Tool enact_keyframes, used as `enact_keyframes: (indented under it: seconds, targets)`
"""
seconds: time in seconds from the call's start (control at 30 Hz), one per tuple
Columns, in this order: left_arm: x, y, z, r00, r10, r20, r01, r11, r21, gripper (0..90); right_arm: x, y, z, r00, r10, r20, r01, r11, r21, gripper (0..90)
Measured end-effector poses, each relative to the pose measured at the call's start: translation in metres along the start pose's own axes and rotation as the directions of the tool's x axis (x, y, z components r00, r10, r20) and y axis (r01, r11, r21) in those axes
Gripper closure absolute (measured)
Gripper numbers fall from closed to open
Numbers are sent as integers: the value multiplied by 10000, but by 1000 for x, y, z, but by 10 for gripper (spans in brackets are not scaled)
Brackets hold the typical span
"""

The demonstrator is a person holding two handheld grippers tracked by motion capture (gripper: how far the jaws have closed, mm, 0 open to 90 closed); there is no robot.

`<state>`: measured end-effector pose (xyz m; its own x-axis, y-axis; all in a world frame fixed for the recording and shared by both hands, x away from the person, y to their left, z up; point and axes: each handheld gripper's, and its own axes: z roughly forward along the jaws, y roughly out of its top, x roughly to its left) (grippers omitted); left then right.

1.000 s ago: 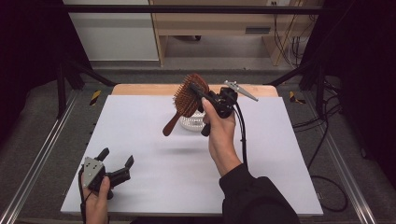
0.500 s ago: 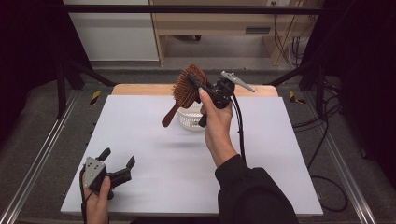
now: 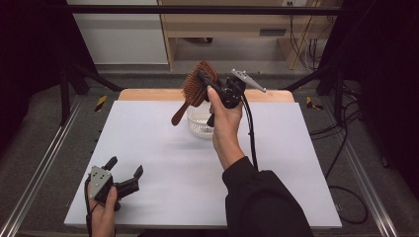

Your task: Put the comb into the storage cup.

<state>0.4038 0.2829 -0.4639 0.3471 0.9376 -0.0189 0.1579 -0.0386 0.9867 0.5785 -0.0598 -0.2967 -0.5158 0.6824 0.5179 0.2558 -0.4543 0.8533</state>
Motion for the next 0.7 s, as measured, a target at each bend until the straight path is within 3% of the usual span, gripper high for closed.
enact_keyframes:
  seconds: [0.17,0.7]
  targets:
    - [0,0,0,10000,-1,38,1,10000,-6,42,2,4,2,9999,-134,94,136,9997,-223,510]
    - [-1,0,1,9999,-20,114,20,10000,-8,42,-8,30,-2,9984,107,563,-48,9947,-1031,511]
